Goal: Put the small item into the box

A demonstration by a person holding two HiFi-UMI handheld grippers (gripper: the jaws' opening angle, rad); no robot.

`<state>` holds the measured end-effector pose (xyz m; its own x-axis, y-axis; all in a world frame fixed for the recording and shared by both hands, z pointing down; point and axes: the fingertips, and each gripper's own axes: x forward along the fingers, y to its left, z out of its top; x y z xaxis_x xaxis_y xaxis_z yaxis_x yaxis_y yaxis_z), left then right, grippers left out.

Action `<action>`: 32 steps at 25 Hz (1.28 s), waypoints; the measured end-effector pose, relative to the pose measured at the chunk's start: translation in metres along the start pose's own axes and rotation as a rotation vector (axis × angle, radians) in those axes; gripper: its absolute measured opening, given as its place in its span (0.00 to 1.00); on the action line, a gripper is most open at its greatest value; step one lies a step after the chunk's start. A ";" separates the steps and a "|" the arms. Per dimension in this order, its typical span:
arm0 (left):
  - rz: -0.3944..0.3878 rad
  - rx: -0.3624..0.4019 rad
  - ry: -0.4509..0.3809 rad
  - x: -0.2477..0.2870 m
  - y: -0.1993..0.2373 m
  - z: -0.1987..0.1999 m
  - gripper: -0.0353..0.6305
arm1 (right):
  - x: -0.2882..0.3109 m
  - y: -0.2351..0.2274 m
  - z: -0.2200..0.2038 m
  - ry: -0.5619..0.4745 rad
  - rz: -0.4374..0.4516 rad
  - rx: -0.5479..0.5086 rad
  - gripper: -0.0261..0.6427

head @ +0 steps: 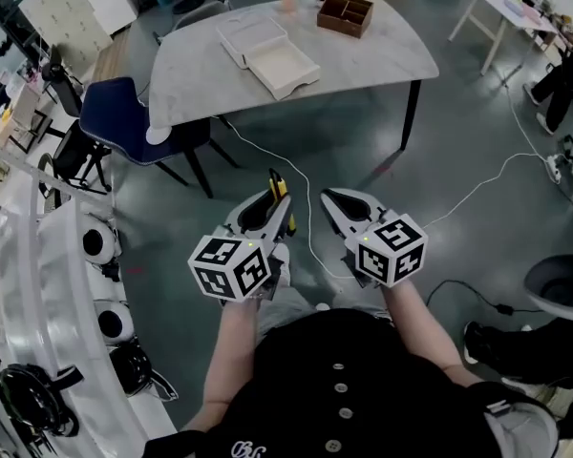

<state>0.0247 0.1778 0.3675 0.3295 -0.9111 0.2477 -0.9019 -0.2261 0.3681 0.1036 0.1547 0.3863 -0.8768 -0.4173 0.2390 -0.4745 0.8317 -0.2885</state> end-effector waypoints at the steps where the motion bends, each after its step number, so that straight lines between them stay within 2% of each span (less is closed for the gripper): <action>1: -0.006 -0.001 0.002 0.004 0.007 0.005 0.24 | 0.007 -0.004 0.002 0.002 -0.010 0.004 0.05; 12: -0.077 0.006 0.038 0.058 0.098 0.062 0.24 | 0.102 -0.032 0.039 0.002 -0.103 0.008 0.05; 22: -0.158 0.069 0.070 0.108 0.165 0.114 0.24 | 0.181 -0.069 0.084 -0.061 -0.192 0.022 0.05; 27: -0.192 0.087 0.104 0.127 0.187 0.121 0.24 | 0.204 -0.084 0.093 -0.072 -0.236 0.039 0.05; 32: -0.205 0.065 0.124 0.134 0.200 0.116 0.24 | 0.211 -0.093 0.085 -0.048 -0.266 0.058 0.05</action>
<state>-0.1438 -0.0296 0.3702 0.5352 -0.7958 0.2832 -0.8277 -0.4271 0.3641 -0.0446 -0.0418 0.3843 -0.7230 -0.6361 0.2696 -0.6908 0.6688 -0.2746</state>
